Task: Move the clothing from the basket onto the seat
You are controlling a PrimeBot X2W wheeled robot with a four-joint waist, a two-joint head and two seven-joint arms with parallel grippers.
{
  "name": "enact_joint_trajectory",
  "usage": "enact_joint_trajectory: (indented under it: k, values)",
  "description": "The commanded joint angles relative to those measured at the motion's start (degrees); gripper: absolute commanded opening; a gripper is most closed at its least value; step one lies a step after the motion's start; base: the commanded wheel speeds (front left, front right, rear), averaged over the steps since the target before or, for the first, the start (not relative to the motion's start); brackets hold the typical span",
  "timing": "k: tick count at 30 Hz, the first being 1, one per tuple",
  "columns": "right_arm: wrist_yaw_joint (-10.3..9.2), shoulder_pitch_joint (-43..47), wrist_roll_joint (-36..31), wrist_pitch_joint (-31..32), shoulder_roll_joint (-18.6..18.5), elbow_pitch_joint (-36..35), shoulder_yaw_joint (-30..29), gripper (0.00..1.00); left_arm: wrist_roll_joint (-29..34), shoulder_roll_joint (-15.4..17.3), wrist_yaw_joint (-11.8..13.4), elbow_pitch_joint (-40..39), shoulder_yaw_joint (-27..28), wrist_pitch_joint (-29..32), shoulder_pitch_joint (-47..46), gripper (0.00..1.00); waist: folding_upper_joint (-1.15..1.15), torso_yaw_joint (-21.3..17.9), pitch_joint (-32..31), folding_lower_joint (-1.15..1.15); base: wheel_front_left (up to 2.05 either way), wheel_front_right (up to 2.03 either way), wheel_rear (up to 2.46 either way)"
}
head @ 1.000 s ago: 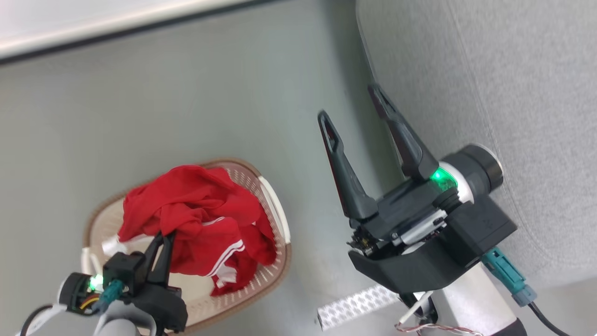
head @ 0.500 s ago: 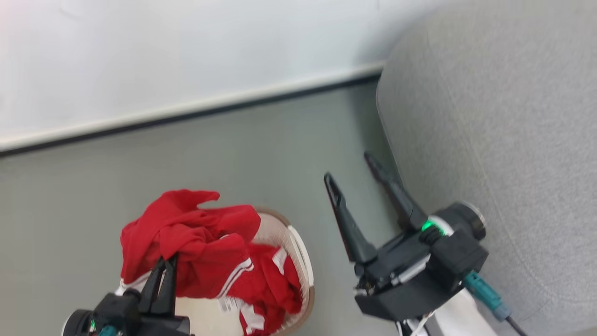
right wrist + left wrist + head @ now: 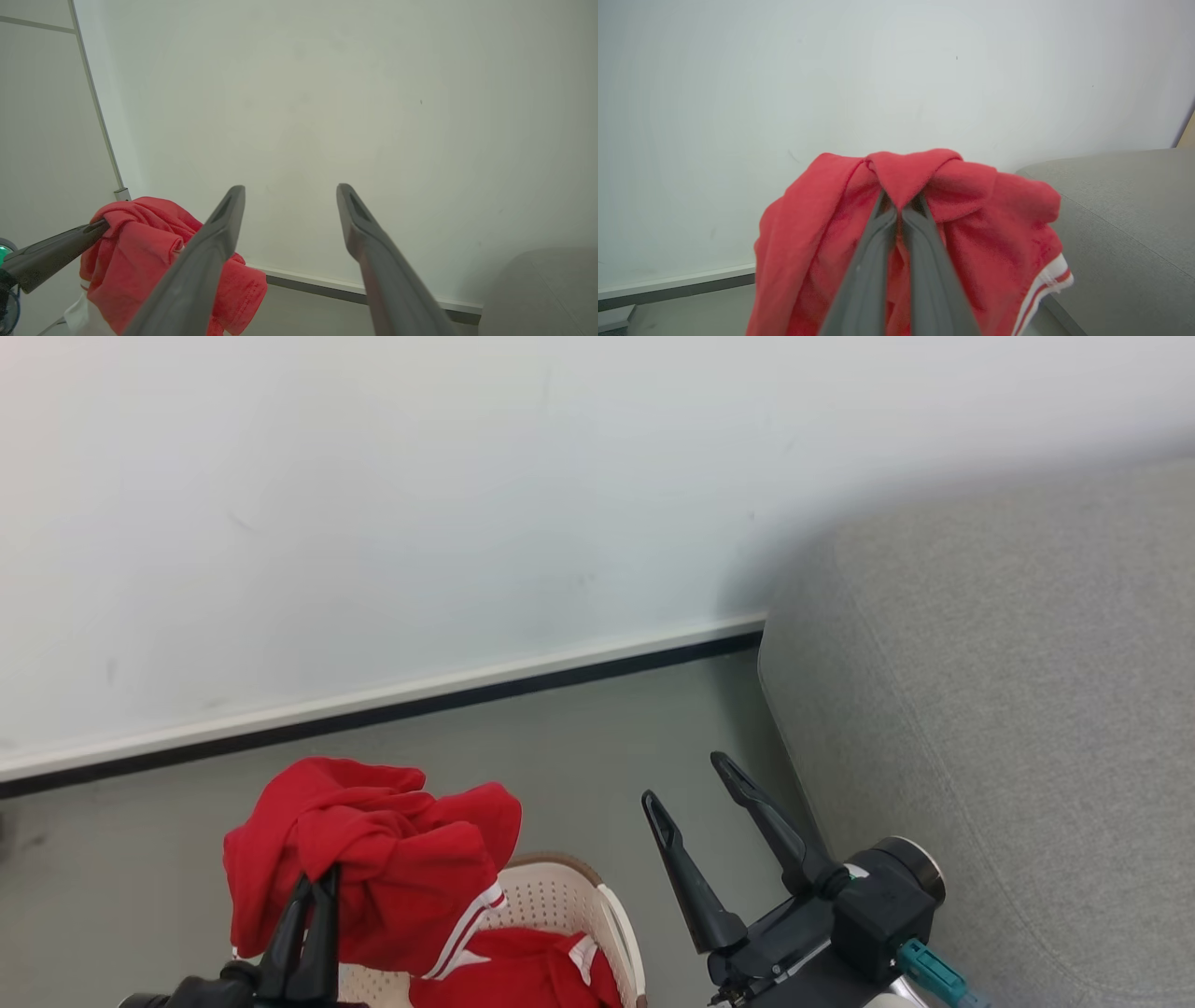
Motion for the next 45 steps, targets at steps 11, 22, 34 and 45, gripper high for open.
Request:
enact_joint_trajectory:
  k: [11, 22, 34, 45]
  values:
    - [0.04, 1.3, 1.7, -0.1, -1.0, 0.7, 2.5, 1.00, 1.5, -0.2, -1.2, -2.1, 0.1, -0.3, 1.0, 0.00, 0.01, -0.4, -3.8, 0.01, 0.00, 0.00, 0.00]
    - [0.04, -0.4, 3.3, 0.0, -1.1, 0.0, 5.8, 1.00, 2.9, -1.1, -4.7, -0.3, -5.8, -0.3, -6.4, 0.00, 0.01, -1.7, -3.2, 0.01, 0.00, 0.00, 0.00]
    - [0.04, -1.8, 1.9, -0.1, -0.5, 1.5, 5.8, 1.00, 2.8, -2.4, -6.4, 0.7, -15.5, -0.3, -13.8, 0.00, 0.01, -4.5, -1.6, 0.01, 0.00, 0.00, 0.00]
    - [0.04, -2.5, 1.9, -0.1, 0.2, 2.9, 5.5, 0.00, 2.5, -2.5, -6.5, 1.1, -19.4, -0.3, -15.3, 0.00, 0.01, -5.4, -1.1, 0.01, 0.00, 0.00, 0.00]
